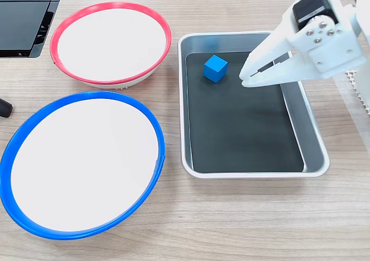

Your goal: Move a blue block from tray to blue dish

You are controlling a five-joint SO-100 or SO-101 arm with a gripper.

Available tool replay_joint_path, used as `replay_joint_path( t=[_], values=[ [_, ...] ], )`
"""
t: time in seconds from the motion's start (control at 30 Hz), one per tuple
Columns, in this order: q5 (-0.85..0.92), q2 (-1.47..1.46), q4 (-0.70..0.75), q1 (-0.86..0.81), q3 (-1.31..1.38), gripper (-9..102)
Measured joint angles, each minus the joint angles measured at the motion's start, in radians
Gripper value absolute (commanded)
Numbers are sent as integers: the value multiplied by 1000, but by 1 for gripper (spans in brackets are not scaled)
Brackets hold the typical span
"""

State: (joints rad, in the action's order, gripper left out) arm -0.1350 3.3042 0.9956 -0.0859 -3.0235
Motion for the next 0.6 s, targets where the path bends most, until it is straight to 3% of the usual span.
replay_joint_path(
  t=[0.6],
  values=[
    [35, 0, 2, 15, 17, 0]
  ],
)
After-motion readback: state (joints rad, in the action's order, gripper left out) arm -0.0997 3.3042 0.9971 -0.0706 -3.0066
